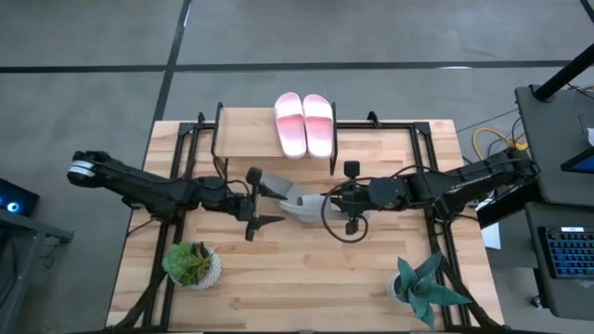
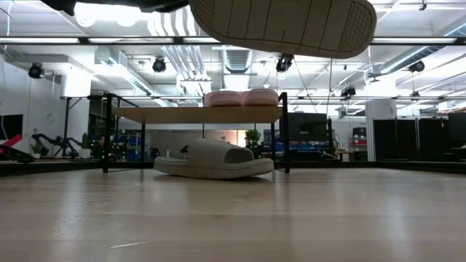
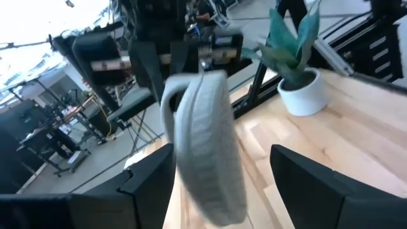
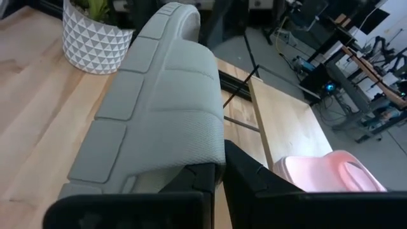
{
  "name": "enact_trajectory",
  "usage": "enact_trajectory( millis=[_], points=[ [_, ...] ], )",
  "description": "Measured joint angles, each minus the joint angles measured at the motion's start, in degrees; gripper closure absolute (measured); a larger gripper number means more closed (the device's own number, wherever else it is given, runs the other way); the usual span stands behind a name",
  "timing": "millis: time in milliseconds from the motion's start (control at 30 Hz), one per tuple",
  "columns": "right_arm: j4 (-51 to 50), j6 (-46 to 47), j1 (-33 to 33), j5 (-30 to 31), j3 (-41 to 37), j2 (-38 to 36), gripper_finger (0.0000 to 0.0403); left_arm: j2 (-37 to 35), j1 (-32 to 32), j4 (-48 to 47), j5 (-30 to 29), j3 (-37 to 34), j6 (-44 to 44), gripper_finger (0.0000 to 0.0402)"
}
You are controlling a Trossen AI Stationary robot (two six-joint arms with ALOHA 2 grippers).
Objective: Pick and place slides into the shelf
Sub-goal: Put the right gray slipper on the shelf
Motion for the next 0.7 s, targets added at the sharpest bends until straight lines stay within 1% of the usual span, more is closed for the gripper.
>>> enact_trajectory(
  millis=[300, 400, 467, 533, 700],
  points=[
    [0.3, -1.0, 0.0, -0.1, 0.0, 0.0, 0.0394, 3.0, 1.1, 3.2, 0.5, 1.1, -1.1, 0.0164],
    [0.5, -1.2, 0.0, -0.1, 0.0, 0.0, 0.0394, 3.8, 1.1, 2.9, 0.4, 1.6, -1.4, 0.0181],
    [0.5, -1.4, -0.1, -0.1, 0.0, 0.0, 0.0394, 4.5, 1.1, 3.2, 0.3, 2.1, -0.6, 0.0204],
    [0.5, -1.6, -0.1, -0.1, 0.0, 0.0, 0.0394, 5.1, 1.1, 3.0, 0.3, 2.2, 0.3, 0.0236],
    [0.9, -1.6, -0.1, -0.1, 0.0, -0.1, 0.0394, 5.5, 1.1, 2.4, 0.3, 2.7, 1.0, 0.0345]
  ],
)
